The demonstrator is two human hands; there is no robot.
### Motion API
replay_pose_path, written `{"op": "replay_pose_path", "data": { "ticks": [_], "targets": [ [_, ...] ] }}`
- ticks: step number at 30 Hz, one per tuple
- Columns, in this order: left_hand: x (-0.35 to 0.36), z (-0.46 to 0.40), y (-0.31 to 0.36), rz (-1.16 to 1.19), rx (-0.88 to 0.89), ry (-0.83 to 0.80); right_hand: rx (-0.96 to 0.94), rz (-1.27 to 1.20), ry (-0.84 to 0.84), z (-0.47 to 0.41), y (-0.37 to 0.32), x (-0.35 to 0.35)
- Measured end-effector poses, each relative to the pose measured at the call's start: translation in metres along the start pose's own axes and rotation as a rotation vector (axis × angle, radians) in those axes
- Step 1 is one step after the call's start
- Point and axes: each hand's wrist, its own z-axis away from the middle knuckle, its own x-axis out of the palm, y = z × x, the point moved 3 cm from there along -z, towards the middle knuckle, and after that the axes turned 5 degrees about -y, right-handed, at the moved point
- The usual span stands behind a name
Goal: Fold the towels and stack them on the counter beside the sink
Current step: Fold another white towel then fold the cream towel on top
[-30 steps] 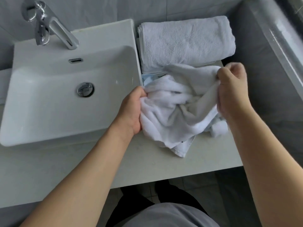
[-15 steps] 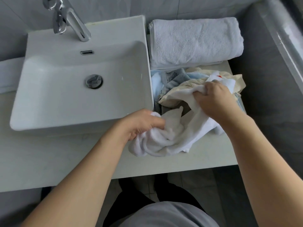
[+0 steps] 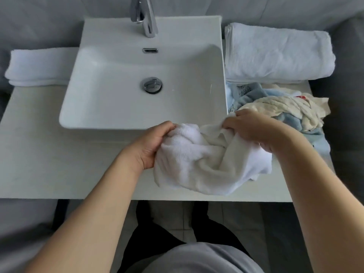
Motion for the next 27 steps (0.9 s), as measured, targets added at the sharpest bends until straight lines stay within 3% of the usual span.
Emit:
{"op": "replay_pose_path", "data": {
  "ticks": [6,13,20,22,25,26,27],
  "targets": [
    [-0.098,0.060,0.009,0.013,0.060,-0.001,-0.024,-0.010,-0.135,-0.012,-0.079,0.092],
    [-0.243,0.132,0.031,0.011,0.155,0.105,-0.122,-0.355,-0.179,-0.024,-0.191,0.208],
    [-0.359,0.191,0.080,-0.270,0.251,0.338,-0.330,-0.442,-0.185,-0.061,-0.288,0.304],
    [-0.388,0.201,0.091,-0.405,0.205,0.363,-0.359,-0.376,-0.289,-0.068,-0.311,0.334],
    [-0.429,0.206,0.105,-0.756,0.039,0.352,-0.255,-0.158,-0.555,-0.078,-0.338,0.366],
    [-0.442,0.206,0.109,-0.874,-0.023,0.344,-0.299,0.054,-0.565,-0.087,-0.349,0.371],
    [-0.455,0.203,0.113,-0.970,-0.060,0.328,-0.394,0.301,-0.470,-0.098,-0.362,0.373]
  ]
}}
